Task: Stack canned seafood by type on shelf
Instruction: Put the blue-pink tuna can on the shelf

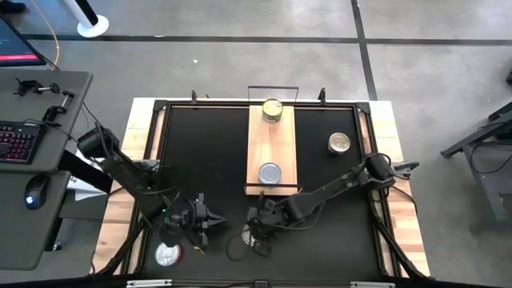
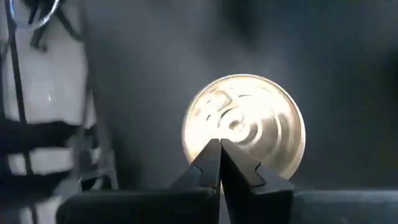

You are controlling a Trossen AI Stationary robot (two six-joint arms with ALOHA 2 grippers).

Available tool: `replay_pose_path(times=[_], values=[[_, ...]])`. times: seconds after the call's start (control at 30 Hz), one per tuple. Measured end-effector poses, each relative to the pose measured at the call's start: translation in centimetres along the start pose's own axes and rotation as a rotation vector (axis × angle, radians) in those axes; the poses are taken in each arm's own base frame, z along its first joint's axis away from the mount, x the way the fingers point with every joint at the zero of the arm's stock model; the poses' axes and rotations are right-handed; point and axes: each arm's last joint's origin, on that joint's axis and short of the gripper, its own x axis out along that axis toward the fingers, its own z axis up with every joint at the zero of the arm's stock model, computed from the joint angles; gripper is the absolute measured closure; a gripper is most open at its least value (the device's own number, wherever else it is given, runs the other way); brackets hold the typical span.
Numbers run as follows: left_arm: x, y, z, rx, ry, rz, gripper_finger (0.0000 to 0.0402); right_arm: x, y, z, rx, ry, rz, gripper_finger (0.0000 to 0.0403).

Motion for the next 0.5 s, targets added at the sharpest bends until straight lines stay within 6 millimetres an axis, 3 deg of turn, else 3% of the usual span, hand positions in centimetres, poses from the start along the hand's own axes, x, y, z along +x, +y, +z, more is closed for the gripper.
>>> replay_pose_path(times=[0.1, 0.23, 0.37, 0.5], values=[[1.7, -0.2, -0.5, 0.068, -0.029, 0.006, 0.0401, -1.6, 0.3, -0.4, -0.061, 0.04, -0.063, 0.0403], [4.2, -1.2, -1.5, 0.217, 0.013, -0.013, 0.0401, -1.5, 0.3, -2.3, -0.06, 0.106, -0.126, 0.0403], [6.2, -2.1, -2.2, 0.316, 0.045, -0.017, 0.0402, 0.1, 0.3, -4.8, 0.018, 0.14, -0.112, 0.0403], [7.3, -2.6, -2.1, 0.308, 0.061, -0.035, 0.0401, 1.8, 0.2, -6.8, 0.114, 0.128, -0.102, 0.0403]])
